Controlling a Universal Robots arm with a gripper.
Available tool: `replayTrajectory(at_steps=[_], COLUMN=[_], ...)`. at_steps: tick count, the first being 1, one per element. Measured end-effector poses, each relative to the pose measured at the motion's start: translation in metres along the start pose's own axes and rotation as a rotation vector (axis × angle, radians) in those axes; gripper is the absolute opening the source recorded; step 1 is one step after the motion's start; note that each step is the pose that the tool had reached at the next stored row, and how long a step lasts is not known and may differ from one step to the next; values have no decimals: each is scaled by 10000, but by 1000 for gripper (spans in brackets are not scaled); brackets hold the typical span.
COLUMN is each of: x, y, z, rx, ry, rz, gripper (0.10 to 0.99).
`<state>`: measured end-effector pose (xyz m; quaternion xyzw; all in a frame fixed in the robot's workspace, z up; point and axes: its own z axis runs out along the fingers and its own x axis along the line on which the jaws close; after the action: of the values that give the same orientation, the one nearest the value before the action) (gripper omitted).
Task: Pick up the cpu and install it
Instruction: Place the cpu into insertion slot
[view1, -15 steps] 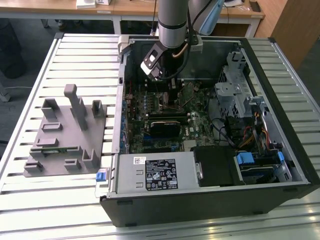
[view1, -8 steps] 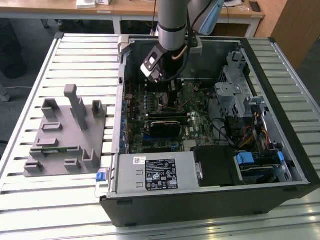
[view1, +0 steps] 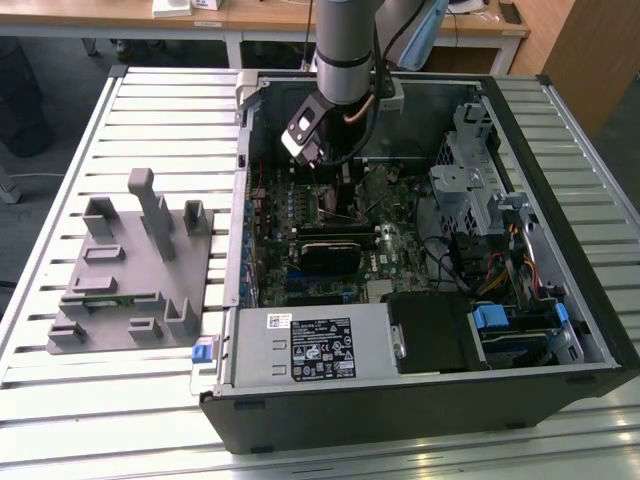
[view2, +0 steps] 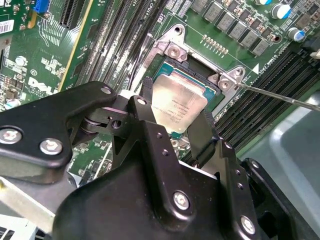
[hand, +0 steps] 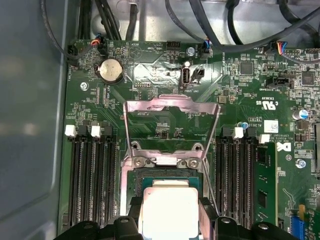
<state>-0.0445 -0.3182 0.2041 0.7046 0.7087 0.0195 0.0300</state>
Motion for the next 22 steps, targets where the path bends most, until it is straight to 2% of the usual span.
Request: replayTrajectory(at_steps=[22], x=[21], y=[21], z=[77], rx=[69], ry=[0], rz=[-1], gripper=[529])
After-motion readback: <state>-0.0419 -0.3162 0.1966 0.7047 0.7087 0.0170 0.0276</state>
